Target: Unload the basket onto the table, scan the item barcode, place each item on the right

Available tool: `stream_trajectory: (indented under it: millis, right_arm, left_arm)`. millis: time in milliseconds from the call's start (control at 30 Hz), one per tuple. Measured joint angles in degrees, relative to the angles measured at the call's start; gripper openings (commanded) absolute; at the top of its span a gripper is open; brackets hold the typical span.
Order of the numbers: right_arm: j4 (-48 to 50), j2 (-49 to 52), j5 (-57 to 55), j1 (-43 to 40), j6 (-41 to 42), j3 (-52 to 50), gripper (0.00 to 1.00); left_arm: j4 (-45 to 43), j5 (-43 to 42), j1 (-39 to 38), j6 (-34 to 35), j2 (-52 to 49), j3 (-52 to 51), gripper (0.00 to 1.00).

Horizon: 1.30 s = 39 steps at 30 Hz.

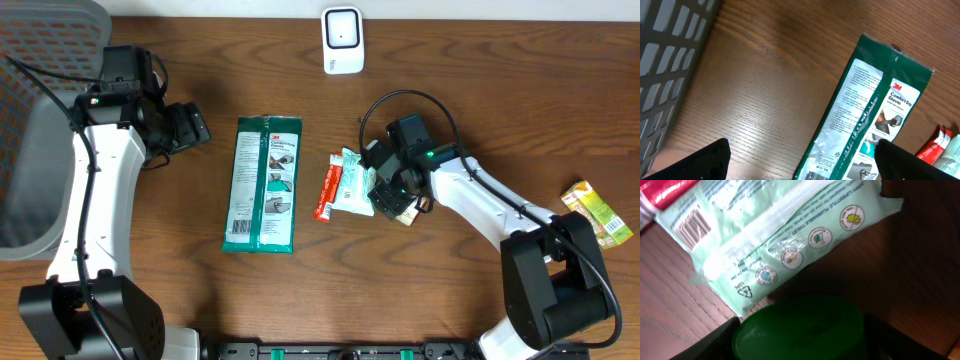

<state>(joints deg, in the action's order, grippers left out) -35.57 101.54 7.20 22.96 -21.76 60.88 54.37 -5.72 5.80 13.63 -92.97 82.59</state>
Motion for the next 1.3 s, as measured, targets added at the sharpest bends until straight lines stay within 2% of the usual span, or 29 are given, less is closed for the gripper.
stream_trajectory:
  millis: [133,300,567,800,1133,1300]
  right_arm:
    - [-0.28,0.00,-0.79,0.00,-3.06,-0.74,0.75]
    - [-0.39,0.00,-1.16,0.00,-5.01,-0.85,0.62]
    - [-1.01,0.00,-1.25,0.00,-4.13,-0.74,0.59]
    - [-2.27,-0.02,-1.27,-0.02,-0.46,-0.09,0.50]
    - [-0.57,-2.43,-1.29,-2.49,5.95,0.24,0.46]
    - [4.66,-4.79,-1.25,-6.08,13.70,0.26,0.45]
  left_arm:
    - [0.00,0.00,0.00,0.02,0.00,0.00,0.92]
    - [0.00,0.00,0.00,0.00,0.00,0.00,0.92]
    - [0.00,0.00,0.00,0.02,0.00,0.00,0.92]
    - [0.00,0.00,0.00,0.00,0.00,0.00,0.93]
    - [0.00,-0.02,0.00,0.00,0.00,0.00,0.92]
    - [0.00,0.00,0.00,0.00,0.00,0.00,0.93]
